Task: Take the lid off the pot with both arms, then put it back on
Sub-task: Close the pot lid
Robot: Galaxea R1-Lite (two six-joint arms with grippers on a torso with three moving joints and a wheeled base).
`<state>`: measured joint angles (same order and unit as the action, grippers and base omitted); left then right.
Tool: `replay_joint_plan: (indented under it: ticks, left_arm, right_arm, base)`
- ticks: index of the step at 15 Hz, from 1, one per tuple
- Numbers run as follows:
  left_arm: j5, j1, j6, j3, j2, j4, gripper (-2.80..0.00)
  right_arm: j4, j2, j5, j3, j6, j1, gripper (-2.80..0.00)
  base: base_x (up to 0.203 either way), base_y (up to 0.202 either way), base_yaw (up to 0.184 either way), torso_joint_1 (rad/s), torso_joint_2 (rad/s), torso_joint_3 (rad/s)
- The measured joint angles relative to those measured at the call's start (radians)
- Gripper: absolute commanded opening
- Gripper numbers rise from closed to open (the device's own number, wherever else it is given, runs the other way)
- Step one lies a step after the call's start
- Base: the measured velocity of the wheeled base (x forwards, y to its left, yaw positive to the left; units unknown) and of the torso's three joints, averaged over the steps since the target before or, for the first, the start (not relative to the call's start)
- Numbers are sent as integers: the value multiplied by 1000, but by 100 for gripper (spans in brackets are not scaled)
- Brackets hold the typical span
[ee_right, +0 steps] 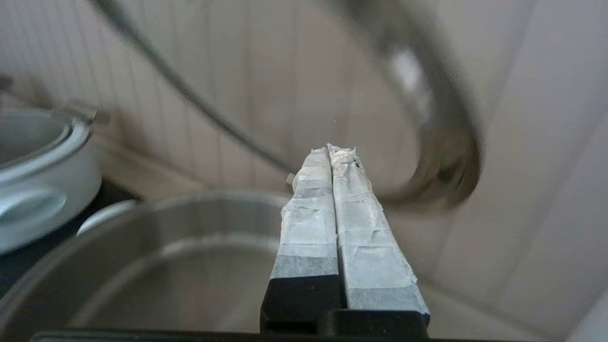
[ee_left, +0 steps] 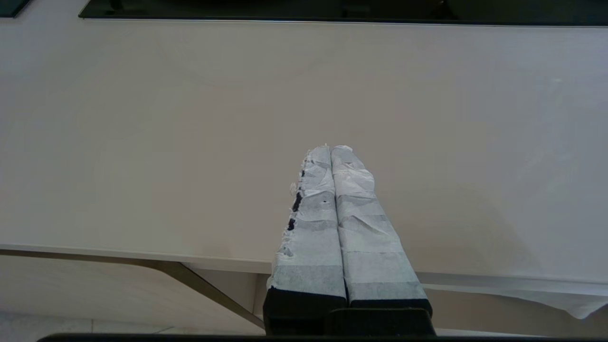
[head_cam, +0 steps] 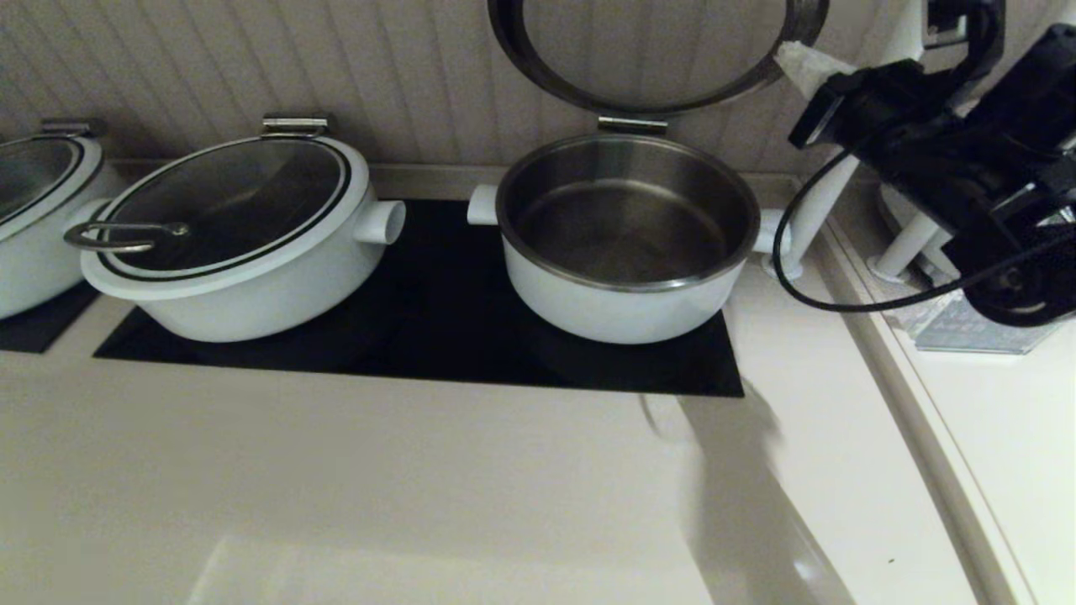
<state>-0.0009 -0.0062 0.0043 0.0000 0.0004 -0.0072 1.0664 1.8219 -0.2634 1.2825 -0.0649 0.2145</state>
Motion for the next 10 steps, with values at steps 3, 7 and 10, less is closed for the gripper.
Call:
replay_joint_plan:
  ticks: [3, 7, 10]
  left_arm:
    - [0, 0, 0, 0, 0, 0, -280]
    - [0, 0, 0, 0, 0, 0, -280]
    - [0, 0, 0, 0, 0, 0, -280]
  right_arm:
    - [-1, -42, 2, -74, -1, -1, -280]
    - [-20, -80, 2, -76, 0, -26, -280]
    - [-61, -98, -2, -21, 1, -45, -280]
  base:
    - [0, 0, 0, 0, 0, 0]
    - [0, 0, 0, 0, 0, 0]
    - [0, 0, 0, 0, 0, 0]
